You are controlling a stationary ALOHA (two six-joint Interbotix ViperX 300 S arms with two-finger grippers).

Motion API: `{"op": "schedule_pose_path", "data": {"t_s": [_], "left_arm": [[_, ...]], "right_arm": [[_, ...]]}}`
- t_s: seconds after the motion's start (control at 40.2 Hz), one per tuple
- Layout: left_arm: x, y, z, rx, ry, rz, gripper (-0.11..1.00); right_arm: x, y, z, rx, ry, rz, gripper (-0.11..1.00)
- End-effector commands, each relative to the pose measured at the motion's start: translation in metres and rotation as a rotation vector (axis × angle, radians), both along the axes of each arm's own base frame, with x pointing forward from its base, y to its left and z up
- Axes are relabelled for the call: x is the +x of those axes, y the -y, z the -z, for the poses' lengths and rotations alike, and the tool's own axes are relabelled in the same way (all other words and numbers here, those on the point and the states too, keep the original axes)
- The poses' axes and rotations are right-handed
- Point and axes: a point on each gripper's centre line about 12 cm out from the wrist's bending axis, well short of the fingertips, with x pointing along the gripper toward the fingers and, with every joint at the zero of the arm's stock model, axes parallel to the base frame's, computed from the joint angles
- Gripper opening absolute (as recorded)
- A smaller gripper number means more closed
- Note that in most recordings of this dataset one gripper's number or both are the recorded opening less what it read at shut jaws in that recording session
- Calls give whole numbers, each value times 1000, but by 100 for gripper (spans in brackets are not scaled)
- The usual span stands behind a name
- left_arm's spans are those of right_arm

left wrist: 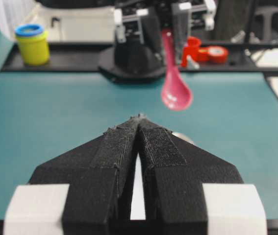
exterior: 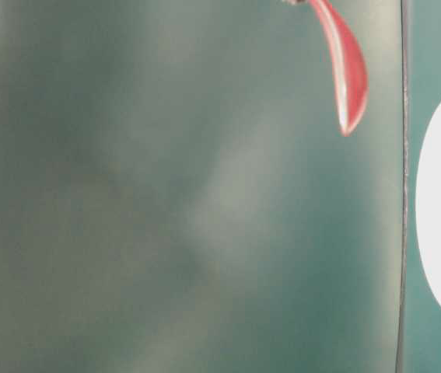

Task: Scoop the yellow hexagonal prism block from the bowl with a spoon using the right arm.
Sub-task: 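Lift the pink spoon off the rest with the right gripper, then lower the spoon bowl into the white bowl with the right gripper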

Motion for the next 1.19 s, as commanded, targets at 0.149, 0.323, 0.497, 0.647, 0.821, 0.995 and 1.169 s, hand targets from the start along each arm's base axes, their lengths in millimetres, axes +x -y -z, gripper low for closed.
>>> {"op": "schedule_pose_path", "data": {"t_s": [0.149, 0.323, 0.497, 0.647, 0.821, 0.995, 1.169], "left_arm": [[2, 0, -10, 1, 32, 1, 0], [2, 0, -10, 5, 32, 0, 0], [2, 0, -11, 4, 38, 1, 0], [2, 0, -12, 3, 46, 0, 0], [2, 0, -11, 3, 37, -1, 0], [2, 0, -12, 3, 40, -1, 0], [2, 0, -10, 1, 35, 0, 0]], "right_arm": [[7, 25, -9, 17, -41, 66, 24], [10, 46, -11, 39, -96, 120, 24], [17, 63, -5, 69, -203, 142, 24], [31, 65, 3, 85, -320, 104, 24], [55, 65, 6, 106, -429, 51, 24], [79, 66, 11, 114, -527, 0, 24], [97, 65, 14, 104, -615, -54, 24]]}}
